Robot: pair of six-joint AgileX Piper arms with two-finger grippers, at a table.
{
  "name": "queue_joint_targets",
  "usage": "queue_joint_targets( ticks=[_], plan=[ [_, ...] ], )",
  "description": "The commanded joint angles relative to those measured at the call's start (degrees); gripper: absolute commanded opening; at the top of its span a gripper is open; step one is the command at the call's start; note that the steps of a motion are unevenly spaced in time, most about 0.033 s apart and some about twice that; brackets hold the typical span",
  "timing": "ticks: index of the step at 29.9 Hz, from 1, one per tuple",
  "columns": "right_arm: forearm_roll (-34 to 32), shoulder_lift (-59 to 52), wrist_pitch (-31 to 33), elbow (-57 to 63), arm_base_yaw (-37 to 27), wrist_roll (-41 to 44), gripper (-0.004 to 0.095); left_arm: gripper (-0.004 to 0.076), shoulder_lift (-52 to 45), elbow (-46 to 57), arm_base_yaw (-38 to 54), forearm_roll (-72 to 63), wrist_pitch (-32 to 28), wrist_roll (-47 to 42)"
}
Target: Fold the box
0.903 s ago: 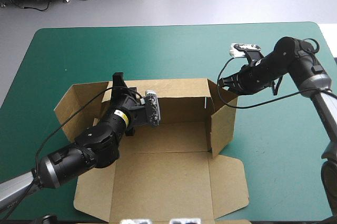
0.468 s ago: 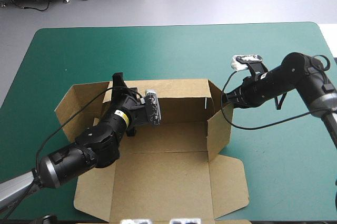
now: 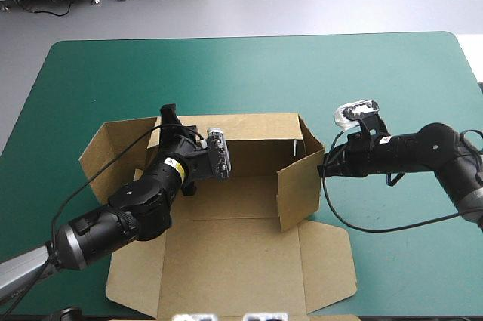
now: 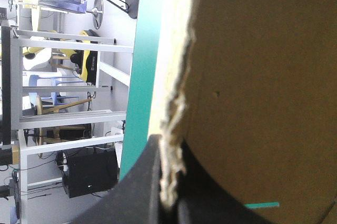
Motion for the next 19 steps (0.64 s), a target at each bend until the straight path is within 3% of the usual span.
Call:
queue_joint_targets(
  ticks=[1,6,9,15,19],
  plan=[
    [7.6,-2.5,-1.5,1.2,-0.3,-8.6,-0.002,-0.0006,-1.3,-1.5,-0.3,1.3,-1.2,-1.6],
    [4.6,-3.3,-0.4,1.3,-0.3,-10.7,0.0028,-0.0006,-1.3,-1.5,-0.3,1.0,-1.2,-1.8],
    [2.9,-3.7,2.5,1.3,-0.3,-10.3,0.0172,-0.0006,-1.3,-1.5,-0.3,1.0,-1.2,-1.8],
    [5.5,-3.7,3.1,1.3,-0.3,-10.2,0.0603,-0.0006,-1.3,-1.5,-0.3,0.9,-1.3,-1.8],
    [7.9,-3.7,4.4,1.3,-0.3,-11.8,0.0642,-0.0006,-1.3,-1.5,-0.3,0.9,-1.3,-1.8]
  ],
)
